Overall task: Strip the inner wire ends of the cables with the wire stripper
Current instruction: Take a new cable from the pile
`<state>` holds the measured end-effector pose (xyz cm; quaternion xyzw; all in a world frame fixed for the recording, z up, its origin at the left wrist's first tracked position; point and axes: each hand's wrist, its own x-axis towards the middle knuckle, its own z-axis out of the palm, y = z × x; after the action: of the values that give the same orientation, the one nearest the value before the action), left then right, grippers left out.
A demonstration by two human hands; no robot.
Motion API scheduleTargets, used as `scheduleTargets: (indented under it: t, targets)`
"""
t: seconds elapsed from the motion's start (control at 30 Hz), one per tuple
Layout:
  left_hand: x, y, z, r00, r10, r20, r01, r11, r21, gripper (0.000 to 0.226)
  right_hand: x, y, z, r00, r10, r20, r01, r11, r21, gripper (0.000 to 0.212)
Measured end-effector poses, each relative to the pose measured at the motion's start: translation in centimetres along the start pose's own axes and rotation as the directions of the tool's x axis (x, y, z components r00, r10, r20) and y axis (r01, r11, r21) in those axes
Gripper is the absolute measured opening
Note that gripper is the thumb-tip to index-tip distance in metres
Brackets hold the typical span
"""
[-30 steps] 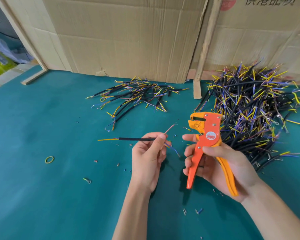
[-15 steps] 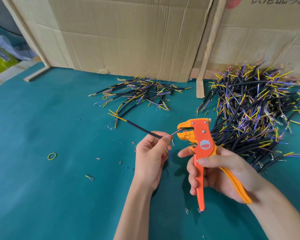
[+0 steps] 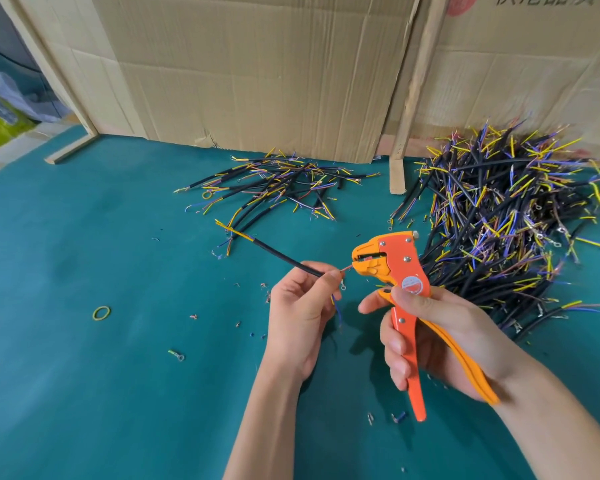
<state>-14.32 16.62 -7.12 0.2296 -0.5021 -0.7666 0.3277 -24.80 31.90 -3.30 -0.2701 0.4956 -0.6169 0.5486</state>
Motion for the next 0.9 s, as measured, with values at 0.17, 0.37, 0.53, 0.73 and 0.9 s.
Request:
scheduleTargets:
  t: [0.17,0.37,0.53,0.73,0.9]
  targets:
    - [0.0,0.2,0.1,0.999,-0.013,0.029,0.014,1.000,-0.022,0.004,-0.1,-0.2,0.3,1.000,0.004,0.005,-0.005,0.995,0.098,0.050]
    - [-0.2,0.2,-0.1,0.997,-0.015,0.077,0.019,0.998,-0.052,0.005,-0.1,-0.5,0.9,1.000,-0.004,-0.014,0.005,0.993,0.116,0.046]
    - [0.0,0.0,0.0,0.997,0.009,0.072,-0.004,0.997,-0.072,0.015,0.1,-0.2,1.3,0.995,-0.040,-0.095,0.051,0.992,0.113,0.036]
    - [0.1,-0.2,0.0,0.998,-0.001,0.066,0.005,0.998,-0.065,0.009,0.1,-0.1,1.1,0.998,-0.052,-0.026,0.057,0.968,0.244,0.038]
    - [0.2,0.2,-0.3,0.998,-0.066,-0.016,0.060,0.963,-0.264,0.015,-0.1,0.0,0.2,0.998,-0.069,0.002,0.065,0.960,0.273,0.048]
